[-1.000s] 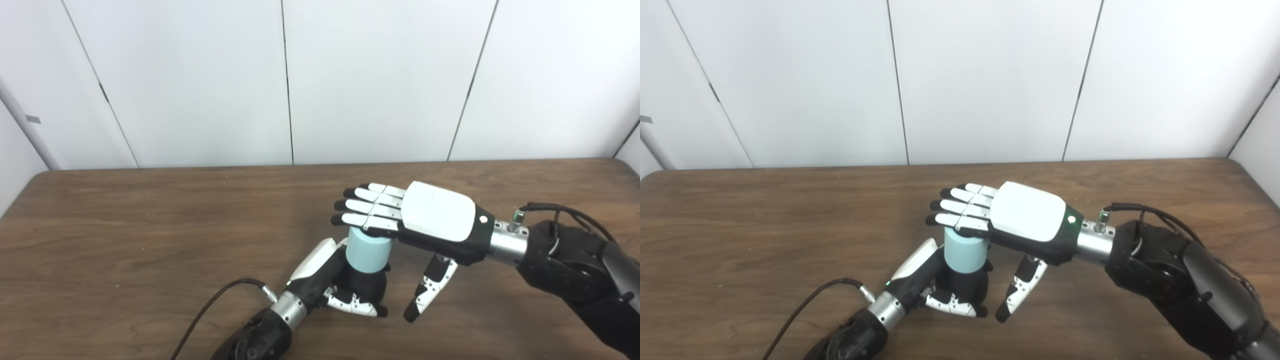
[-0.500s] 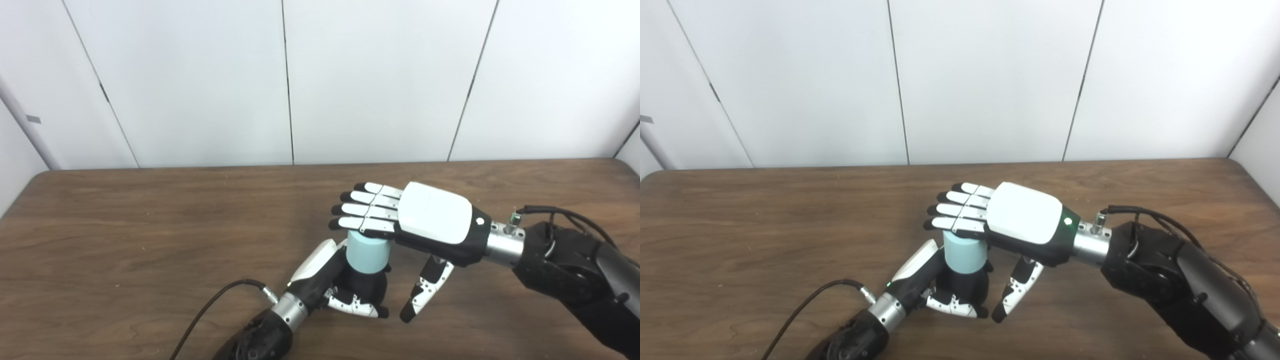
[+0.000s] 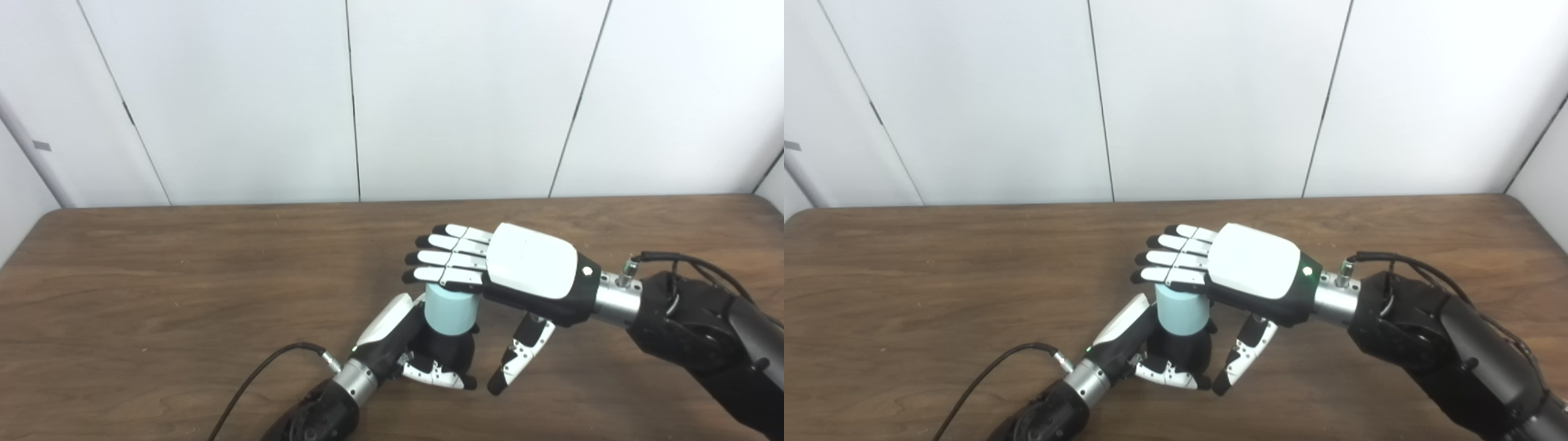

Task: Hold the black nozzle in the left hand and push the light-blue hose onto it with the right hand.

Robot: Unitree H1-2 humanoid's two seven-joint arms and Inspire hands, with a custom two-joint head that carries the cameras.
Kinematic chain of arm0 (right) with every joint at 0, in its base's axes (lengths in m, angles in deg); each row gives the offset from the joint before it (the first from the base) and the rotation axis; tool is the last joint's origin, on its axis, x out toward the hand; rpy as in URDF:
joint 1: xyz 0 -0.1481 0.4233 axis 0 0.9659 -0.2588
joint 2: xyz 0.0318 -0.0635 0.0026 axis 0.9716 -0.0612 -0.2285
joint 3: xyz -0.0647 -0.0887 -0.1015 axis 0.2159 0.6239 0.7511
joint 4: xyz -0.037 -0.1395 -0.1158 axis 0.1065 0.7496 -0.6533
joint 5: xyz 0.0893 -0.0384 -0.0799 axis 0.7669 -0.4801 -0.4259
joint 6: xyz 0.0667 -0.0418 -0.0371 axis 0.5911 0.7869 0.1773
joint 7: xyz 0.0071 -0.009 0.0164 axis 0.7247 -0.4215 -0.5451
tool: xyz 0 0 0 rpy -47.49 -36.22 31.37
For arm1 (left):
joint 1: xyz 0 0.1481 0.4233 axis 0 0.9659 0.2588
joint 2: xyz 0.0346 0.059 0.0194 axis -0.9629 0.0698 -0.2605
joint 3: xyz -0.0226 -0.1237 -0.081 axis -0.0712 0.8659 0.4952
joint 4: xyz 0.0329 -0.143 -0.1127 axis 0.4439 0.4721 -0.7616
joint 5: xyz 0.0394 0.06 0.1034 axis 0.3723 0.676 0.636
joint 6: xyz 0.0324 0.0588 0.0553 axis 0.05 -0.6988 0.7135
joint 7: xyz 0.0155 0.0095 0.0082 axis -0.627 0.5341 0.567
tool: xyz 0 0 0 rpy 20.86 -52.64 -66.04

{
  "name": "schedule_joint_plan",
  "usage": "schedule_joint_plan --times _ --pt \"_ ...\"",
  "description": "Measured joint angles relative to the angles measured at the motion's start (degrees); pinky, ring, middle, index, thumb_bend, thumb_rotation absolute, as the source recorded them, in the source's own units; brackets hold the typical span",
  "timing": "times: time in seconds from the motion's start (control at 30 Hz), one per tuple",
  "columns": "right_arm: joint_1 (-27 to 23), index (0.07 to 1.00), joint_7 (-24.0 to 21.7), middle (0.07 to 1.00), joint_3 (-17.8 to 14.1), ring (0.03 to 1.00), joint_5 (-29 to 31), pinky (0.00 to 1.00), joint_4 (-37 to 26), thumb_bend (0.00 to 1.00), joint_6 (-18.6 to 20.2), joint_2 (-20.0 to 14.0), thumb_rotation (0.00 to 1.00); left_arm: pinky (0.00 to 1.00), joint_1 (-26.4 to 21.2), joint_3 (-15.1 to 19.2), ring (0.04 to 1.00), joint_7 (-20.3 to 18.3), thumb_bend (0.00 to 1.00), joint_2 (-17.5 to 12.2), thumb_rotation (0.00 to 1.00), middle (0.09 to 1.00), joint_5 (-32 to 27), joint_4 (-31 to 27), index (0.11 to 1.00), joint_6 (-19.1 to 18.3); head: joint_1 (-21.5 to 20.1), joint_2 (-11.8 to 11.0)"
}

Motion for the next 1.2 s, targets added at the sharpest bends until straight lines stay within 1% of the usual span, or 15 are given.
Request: schedule_joint_plan --times 0.1,0.43,0.67,1.2 --pt "0.2 0.886 0.14 0.936 0.02 0.966 0.47 0.95 0.01 0.81 0.0 -0.16 0.49 1.0 0.01 0.03 0.945 -0.28 0.52 0.0 0.07 0.835 -0.18 -0.01 0.484 0.01 0.09 0.09" --pt "1.72 0.914 2.67 0.947 0.4 0.962 1.25 0.94 0.06 0.81 -0.02 -0.82 0.48 1.0 0.2 0.06 0.947 -0.92 0.52 0.0 0.07 0.829 -0.29 -0.34 0.484 0.01 -0.09 0.53" --pt "2.18 0.942 5.45 0.97 1.75 0.977 0.9 0.96 0.37 0.8 -0.04 -2.08 0.48 1.0 0.41 0.04 0.946 -1.13 0.52 -0.08 0.07 0.827 -0.29 -0.67 0.484 0.01 -0.09 0.79" --pt "2.41 0.943 6.25 0.972 1.99 0.978 0.47 0.96 0.5 0.79 -0.06 -2.08 0.47 1.0 0.55 0.06 0.946 -1.34 0.52 -0.1 0.07 0.833 -0.28 -0.92 0.485 -0.04 -0.09 0.97"
